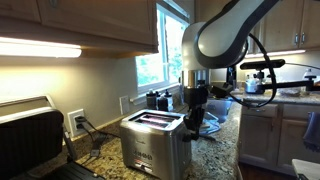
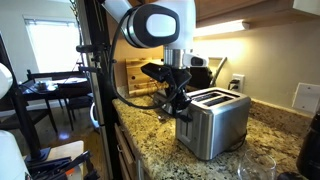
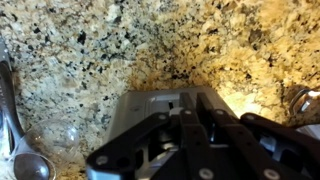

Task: Push down the toaster lever

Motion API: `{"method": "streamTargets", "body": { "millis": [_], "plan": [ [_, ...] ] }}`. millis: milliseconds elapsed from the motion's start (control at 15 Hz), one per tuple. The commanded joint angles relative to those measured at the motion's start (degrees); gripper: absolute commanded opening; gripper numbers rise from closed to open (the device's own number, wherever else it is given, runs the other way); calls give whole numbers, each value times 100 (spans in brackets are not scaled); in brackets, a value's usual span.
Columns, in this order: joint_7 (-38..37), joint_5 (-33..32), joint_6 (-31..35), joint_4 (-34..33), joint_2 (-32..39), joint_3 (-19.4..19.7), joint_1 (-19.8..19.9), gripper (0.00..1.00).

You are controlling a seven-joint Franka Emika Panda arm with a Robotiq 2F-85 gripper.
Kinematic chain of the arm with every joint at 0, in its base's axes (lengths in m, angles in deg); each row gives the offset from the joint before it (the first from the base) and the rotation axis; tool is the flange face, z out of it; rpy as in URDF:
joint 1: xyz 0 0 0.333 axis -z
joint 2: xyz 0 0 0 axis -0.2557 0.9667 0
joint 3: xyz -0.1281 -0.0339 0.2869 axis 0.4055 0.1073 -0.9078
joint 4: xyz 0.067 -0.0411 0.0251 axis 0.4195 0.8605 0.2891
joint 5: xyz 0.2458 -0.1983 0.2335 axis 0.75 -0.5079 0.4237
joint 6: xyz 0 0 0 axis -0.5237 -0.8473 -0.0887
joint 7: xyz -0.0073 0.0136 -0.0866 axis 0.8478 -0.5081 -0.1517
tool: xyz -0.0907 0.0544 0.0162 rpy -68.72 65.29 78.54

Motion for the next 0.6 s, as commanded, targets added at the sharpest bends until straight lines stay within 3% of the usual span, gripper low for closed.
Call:
{"method": "streamTargets", "body": {
  "millis": [0,267,533],
  "plan": [
    [303,68,296,-146,310,66,5,11],
    [443,7,469,-287,414,54,14,0],
    [605,30,521,-232,345,62,17,1]
  ]
}}
